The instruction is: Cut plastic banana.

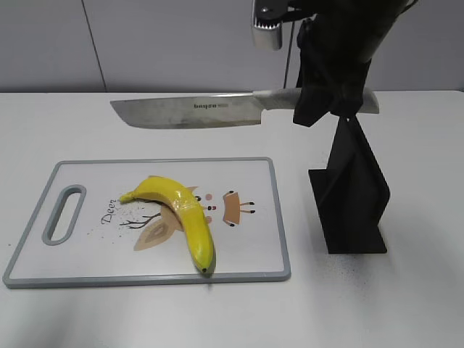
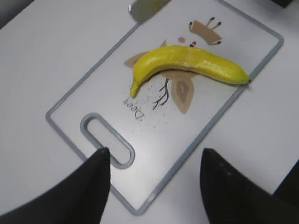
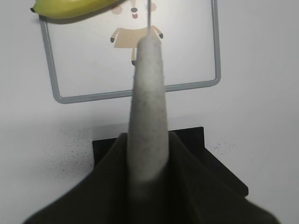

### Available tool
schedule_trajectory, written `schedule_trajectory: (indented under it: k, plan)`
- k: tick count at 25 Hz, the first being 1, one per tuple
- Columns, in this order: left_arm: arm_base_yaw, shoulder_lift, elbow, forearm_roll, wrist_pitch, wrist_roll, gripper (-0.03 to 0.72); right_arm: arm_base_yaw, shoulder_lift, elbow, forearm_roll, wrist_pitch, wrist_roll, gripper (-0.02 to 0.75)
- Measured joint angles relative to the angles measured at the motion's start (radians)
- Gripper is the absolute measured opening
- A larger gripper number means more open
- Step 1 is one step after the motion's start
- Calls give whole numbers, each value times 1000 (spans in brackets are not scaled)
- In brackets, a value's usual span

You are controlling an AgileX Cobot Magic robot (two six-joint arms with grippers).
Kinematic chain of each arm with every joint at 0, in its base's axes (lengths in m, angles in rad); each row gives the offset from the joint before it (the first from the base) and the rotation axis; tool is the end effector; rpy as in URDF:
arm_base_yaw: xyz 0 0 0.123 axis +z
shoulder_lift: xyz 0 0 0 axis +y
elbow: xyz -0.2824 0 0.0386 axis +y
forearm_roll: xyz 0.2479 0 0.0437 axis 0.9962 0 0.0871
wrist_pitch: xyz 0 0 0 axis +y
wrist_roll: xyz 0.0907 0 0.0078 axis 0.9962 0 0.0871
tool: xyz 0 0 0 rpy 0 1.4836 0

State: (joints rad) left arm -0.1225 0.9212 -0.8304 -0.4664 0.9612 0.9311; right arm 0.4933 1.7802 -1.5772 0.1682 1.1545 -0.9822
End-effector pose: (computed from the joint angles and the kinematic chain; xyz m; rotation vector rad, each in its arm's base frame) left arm 0.1572 -0.0532 0.3254 1.0514 2.1664 -0.2285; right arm 0.3237 0.1899 0.2982 -1.8422 2.1203 0.1212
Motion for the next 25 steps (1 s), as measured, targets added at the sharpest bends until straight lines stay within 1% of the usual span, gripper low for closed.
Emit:
schedule_trajectory:
  k: [3, 5, 10, 13, 16, 20, 23, 25]
  plan:
    - [-57, 124, -99, -22, 10, 90, 587, 0, 21, -1, 6, 0, -81, 156]
    - [-96, 211, -172, -22, 26, 130, 587, 0, 35, -1, 15, -1, -130, 156]
    - [-205, 391, -323, -11, 66, 170, 586, 0, 49, -2, 87, 0, -255, 156]
    - [-246, 484, -380, 17, 72, 175, 587, 0, 56, -8, 117, -2, -279, 156]
    - [-255, 561, -407, 43, 75, 178, 586, 0, 66, -9, 129, -3, -286, 156]
    - [-255, 625, -410, 73, 65, 178, 576, 0, 88, -9, 143, -15, -286, 156]
    - [-255, 650, -410, 83, 39, 178, 515, 0, 100, -9, 152, -40, -288, 156]
    - [-255, 663, -410, 96, 24, 178, 440, 0, 105, -9, 163, -49, -290, 156]
